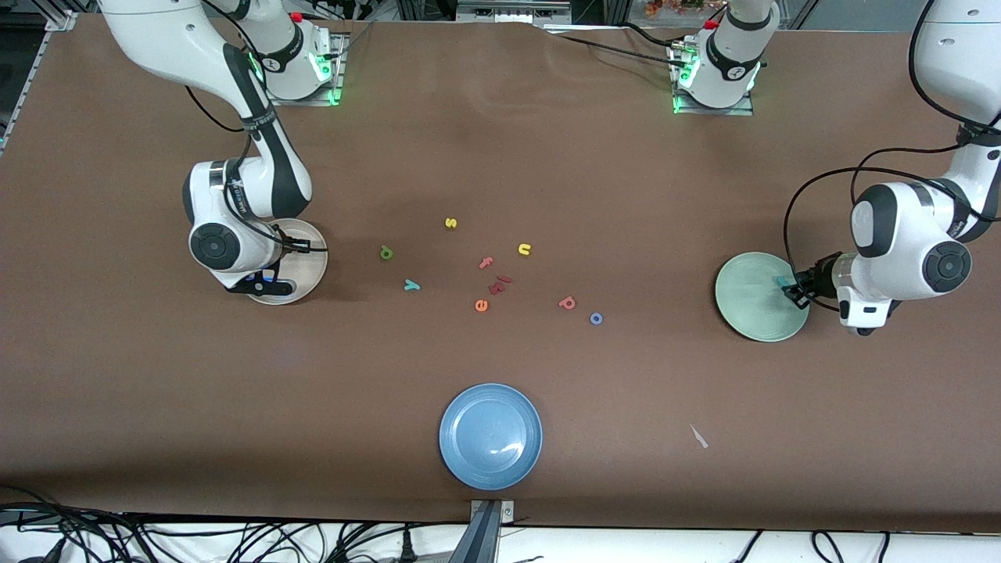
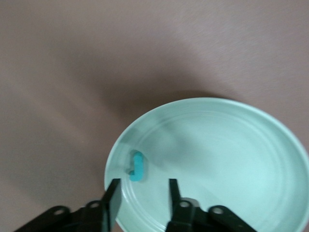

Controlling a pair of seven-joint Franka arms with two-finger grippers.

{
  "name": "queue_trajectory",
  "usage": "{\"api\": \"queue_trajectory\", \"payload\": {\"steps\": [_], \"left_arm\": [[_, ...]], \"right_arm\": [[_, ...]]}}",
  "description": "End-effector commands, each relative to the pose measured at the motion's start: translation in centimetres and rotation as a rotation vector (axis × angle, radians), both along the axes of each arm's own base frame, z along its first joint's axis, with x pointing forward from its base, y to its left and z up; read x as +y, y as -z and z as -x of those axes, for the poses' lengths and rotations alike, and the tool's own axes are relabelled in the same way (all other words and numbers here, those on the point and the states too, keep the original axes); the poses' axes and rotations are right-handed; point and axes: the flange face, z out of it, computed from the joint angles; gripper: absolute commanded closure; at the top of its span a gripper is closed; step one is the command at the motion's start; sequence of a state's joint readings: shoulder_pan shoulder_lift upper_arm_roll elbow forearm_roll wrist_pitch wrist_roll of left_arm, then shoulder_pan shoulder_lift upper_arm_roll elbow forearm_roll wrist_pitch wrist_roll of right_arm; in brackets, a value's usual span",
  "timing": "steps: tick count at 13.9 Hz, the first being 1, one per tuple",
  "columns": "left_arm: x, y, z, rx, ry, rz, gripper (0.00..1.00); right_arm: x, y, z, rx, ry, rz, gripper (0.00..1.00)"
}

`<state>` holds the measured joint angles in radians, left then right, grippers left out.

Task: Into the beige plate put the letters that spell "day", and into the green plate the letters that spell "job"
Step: 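Drop the yellow letter in white plate while the left gripper drops cyan piece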

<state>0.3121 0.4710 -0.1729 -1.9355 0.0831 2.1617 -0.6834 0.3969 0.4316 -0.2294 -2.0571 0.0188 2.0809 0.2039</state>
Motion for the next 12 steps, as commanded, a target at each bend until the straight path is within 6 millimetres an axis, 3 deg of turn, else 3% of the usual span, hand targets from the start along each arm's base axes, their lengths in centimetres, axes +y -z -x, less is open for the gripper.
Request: {"api": "queue_trajectory", "payload": {"steps": [1,4,6,10,12], "left_arm": [[-3.9,-3.2,-2.6,-0.054,0.028,-0.001,0.00],[-11.7,-5.1,-3.9,-0.087,-0.015,0.027,0.00],[-17.8,-5.0,-4.2,-0.093,0.036,0.041,0.00],[-28.1,-2.7,-5.8,-0.096,0.075,0.075,0.00],[-31.7,-0.2,-6.0,-0.081,0.089,0.081,0.00]], "right_arm": [[3.8,-5.0,-2.0,-0.007,0.043,0.000,0.00],[9.1,-6.0,-2.0,-0.046,0.129,0.002,0.00],[11.5,-5.6,-1.6,-0.081,0.178,0.007,0.00],[14.4,-3.6,-0.3,-0.142,0.325,0.016,0.01],[17.0,-2.2,1.3,-0.203,0.380,-0.008,0.01]]}}
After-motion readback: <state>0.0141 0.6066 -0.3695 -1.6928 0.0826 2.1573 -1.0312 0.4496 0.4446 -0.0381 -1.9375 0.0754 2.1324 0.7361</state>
